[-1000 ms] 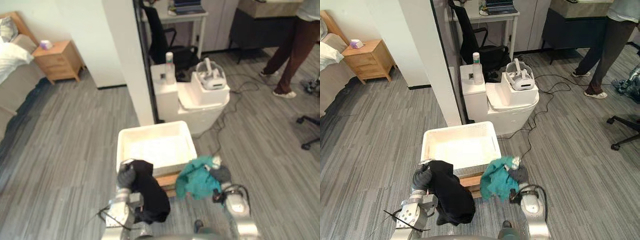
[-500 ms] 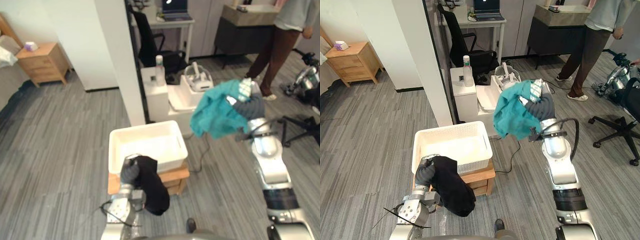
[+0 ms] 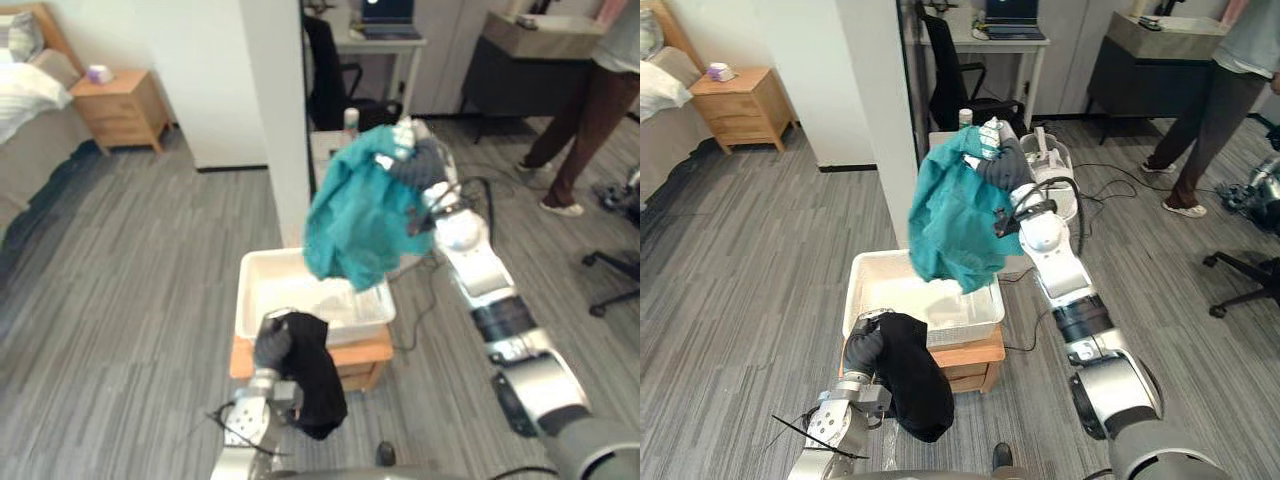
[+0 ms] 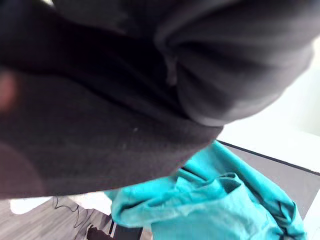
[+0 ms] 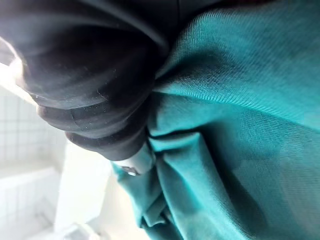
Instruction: Tidy the bed and pick cloth on bed and put in laundry
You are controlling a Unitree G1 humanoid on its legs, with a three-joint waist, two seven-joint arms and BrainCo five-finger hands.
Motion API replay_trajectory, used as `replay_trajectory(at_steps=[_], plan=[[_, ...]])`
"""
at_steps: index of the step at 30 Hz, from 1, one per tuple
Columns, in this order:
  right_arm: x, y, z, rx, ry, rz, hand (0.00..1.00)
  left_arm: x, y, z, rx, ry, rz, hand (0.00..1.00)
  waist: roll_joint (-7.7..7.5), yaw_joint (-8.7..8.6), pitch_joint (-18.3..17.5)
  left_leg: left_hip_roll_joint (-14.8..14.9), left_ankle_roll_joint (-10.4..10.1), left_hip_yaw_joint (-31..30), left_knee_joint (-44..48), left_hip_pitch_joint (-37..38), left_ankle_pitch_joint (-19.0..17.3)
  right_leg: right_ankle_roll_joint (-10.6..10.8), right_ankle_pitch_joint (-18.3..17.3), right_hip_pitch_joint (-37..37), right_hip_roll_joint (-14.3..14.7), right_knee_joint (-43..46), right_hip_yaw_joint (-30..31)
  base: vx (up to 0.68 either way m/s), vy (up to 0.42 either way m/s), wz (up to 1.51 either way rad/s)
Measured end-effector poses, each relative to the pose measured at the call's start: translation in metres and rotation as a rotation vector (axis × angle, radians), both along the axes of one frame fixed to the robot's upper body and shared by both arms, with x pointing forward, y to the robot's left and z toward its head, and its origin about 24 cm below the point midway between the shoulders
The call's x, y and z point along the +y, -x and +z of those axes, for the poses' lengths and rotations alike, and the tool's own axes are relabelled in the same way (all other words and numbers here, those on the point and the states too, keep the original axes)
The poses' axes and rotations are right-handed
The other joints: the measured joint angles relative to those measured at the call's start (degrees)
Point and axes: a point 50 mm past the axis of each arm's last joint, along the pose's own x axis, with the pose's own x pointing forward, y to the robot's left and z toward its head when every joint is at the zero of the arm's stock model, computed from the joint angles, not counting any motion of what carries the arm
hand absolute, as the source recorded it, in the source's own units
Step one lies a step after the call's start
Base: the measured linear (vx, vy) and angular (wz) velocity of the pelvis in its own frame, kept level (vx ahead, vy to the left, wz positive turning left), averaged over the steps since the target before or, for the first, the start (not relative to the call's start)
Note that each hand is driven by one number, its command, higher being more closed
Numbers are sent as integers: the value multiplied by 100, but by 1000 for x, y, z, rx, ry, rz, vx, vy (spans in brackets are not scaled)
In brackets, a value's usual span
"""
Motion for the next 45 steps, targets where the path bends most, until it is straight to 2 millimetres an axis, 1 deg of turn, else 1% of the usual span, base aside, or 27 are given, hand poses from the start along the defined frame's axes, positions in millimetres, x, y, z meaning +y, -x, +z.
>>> replay_trajectory(at_steps=[2,5,8,10,11,12,14,15,16,17,18,19,21,23,24,26,30,32,34,38,41,45], plan=[[8,-4,4,0,11,3,100,1,1,-1,2,1,-15,100,-1,10,1,-1,-11,-97,3,-101,46,-62,47,-56,-2,-3,-112,-75,-17,25],[15,-10,17,-16,19,2,100,2,1,-1,0,1,-32,100,-12,16,19,-34,-4,-235,-1,-385,131,-67,51,-194,-45,-6,-210,-108,-22,26],[13,-14,19,-13,15,-21,100,2,1,0,-5,10,-30,100,-1,16,61,-36,-26,-370,-7,-575,182,-69,50,-312,-50,-9,-335,-108,-38,26],[8,-17,16,8,17,-42,100,2,1,0,-11,22,-28,100,29,-5,205,-36,-59,-438,-14,-620,214,-79,43,-320,-53,-9,-402,-101,-36,22],[3,-19,13,25,12,-61,0,3,1,0,-13,24,-32,100,54,-14,285,-35,-73,-449,-22,-685,238,-104,26,-366,-59,-8,-417,-97,-29,18],[0,-20,11,34,5,-73,0,3,1,0,-14,22,-35,100,66,-14,336,-33,-72,-447,-27,-706,254,-107,24,-384,-60,-8,-423,-91,-30,15],[-14,-22,2,71,-4,-118,0,2,1,1,-19,22,-52,100,132,-20,460,-21,-74,-429,-68,-778,311,-108,25,-452,-57,-6,-464,-62,-29,11],[-23,-22,-10,107,-10,-147,0,2,1,1,-21,23,-55,100,164,-18,485,-11,-101,-410,-117,-795,344,-108,25,-494,-52,-5,-470,0,0,0],[-26,-21,-16,125,-10,-158,0,2,1,2,-23,23,-55,100,171,-21,496,-4,-100,-401,-121,-795,346,-108,25,-498,-45,-5,-465,-7,-22,-3],[-31,-20,-27,158,-12,-173,0,2,1,3,-29,24,-55,100,172,-21,505,8,-81,-380,-124,-786,359,-108,25,-499,-36,-6,-451,22,-15,-7],[-36,-17,-43,202,-10,-189,0,2,0,6,-40,26,-55,100,173,-21,506,16,-77,-357,-131,-775,362,-107,25,-499,-30,-6,-434,19,-10,-8],[-38,-15,-51,222,-8,-196,0,2,0,8,-49,27,-54,100,174,-31,511,16,-77,-343,-128,-767,362,-107,26,-500,-30,-6,-421,35,0,-12],[-42,-6,-80,303,-16,-211,0,1,-2,15,-83,33,-55,100,186,-46,520,14,-76,-246,-106,-728,360,-105,27,-503,-32,-6,-342,26,16,-18],[-41,-2,-89,325,-17,-211,0,1,-4,19,-101,33,-57,100,186,-46,522,14,-74,-206,-107,-714,357,-105,27,-505,-32,-6,-309,13,13,-13],[-36,3,-96,339,-29,-197,0,2,-6,21,-113,31,-52,100,186,-44,553,14,-72,-176,-108,-639,354,-106,30,-502,-32,-6,-255,15,6,-11],[-31,7,-96,325,-41,-179,0,2,-9,24,-127,29,-53,100,187,-57,591,14,-71,-176,-102,-636,353,-111,35,-501,-32,-6,-242,-24,0,-7],[-17,14,-92,278,9,-136,0,5,-10,27,-139,34,-30,100,186,-54,598,18,-37,-94,-122,-632,289,-112,35,-475,-34,-6,-211,-75,1,-6],[-3,20,-86,216,82,-110,0,6,-11,30,-152,47,-11,100,182,-46,601,16,-15,26,-214,-541,274,-108,33,-459,-34,-5,-126,-60,12,-17],[5,23,-82,166,148,-111,0,7,-12,36,-175,51,-1,100,181,-55,601,16,-33,70,-244,-463,285,-104,31,-414,-34,-5,-101,-14,7,-13],[13,27,-70,6,302,-205,0,9,-13,45,-206,54,37,100,167,-46,596,12,-32,127,-324,-307,289,-84,17,-319,-33,-6,-95,0,3,-5],[16,29,-66,-65,361,-251,0,9,-13,45,-203,52,55,100,146,-41,581,12,-5,154,-390,-208,311,-84,17,-271,-24,-7,-93,6,-7,-5],[16,29,-65,-103,407,-300,0,10,-14,48,-208,54,77,100,28,-46,506,13,-21,184,-372,-120,326,-67,29,-254,-19,-6,-77,16,-13,-4]])
